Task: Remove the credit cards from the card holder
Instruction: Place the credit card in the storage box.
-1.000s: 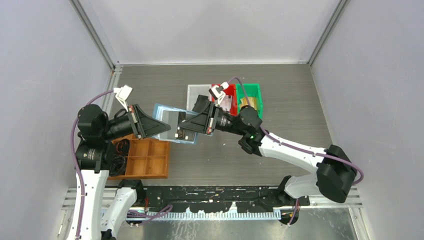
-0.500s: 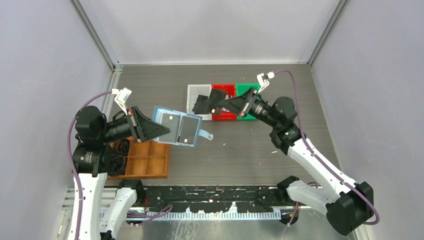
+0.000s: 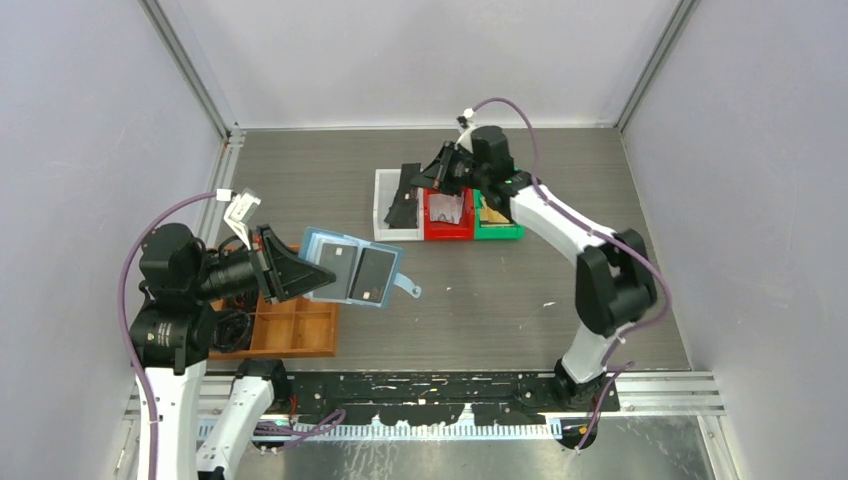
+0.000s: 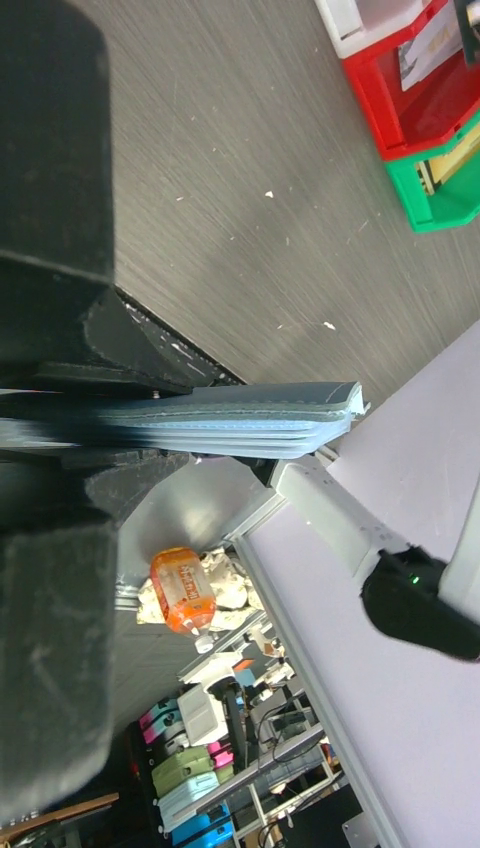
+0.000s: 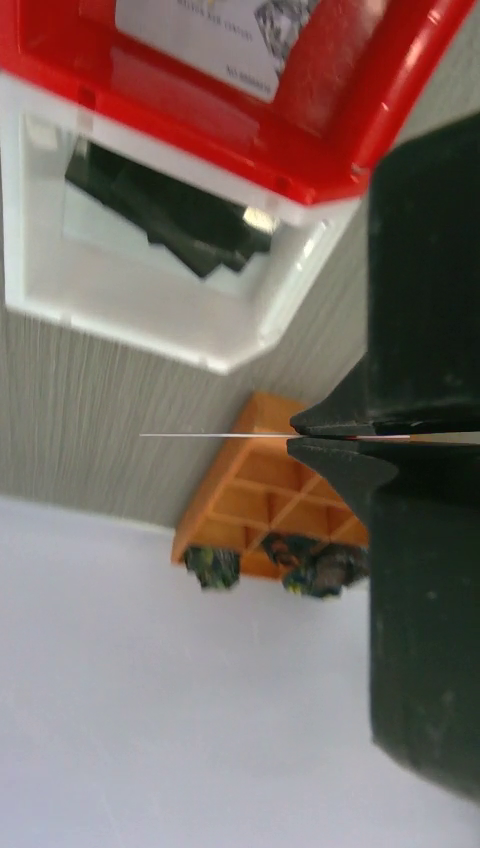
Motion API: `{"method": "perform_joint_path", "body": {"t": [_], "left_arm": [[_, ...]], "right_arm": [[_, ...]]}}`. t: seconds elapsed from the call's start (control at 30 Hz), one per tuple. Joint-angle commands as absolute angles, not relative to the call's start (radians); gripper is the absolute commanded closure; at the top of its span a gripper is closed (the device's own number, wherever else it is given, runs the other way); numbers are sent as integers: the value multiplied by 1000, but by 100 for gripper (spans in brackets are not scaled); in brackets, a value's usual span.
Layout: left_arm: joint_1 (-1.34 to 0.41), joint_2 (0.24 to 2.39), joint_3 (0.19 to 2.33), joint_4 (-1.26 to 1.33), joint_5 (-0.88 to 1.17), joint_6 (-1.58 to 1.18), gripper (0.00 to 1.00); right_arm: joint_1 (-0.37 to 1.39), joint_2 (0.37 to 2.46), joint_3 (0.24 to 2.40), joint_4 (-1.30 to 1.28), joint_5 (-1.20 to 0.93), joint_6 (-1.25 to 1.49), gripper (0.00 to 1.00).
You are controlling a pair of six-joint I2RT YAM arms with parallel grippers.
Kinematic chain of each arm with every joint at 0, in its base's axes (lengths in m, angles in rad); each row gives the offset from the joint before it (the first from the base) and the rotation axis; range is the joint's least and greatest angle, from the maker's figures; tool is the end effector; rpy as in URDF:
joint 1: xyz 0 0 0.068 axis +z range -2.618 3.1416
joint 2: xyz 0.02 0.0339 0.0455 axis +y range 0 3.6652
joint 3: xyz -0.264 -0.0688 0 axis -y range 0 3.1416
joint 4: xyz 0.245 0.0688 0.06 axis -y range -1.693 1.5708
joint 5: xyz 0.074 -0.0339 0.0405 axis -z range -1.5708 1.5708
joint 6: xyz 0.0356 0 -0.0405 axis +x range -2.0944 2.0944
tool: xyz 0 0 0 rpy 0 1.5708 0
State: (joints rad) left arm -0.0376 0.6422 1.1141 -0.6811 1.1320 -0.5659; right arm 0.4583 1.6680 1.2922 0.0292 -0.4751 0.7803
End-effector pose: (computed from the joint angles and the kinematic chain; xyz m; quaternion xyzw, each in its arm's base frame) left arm 0.0855 -0.0355 0.4179 0.1546 0.7213 -0.5558 0.3834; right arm 0.3470 0.1893 0.3063 -0.0059 0.8068 0.4810 0.3429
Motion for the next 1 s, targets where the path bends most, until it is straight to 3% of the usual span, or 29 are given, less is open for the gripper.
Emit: {"method": "perform_joint_path", "body": {"t": [0.0,0.37,0.77,0.97], "left_arm": [[-40,636,1155,-695,1149,-524,100],[-40,645,1164,-687,1163,-529,100],[-40,635,1169,-696,1167,-529,100],[-40,629,1169,-697,1168,-529,100]], "right_arm": [[491,1791,1471,-114,-373,638,99],[578,2066,1725,-263,-172,555,99],[590,2148,1772,-313,-83,492,99],[598,2138,1772,-323,-62,458,87]]}}
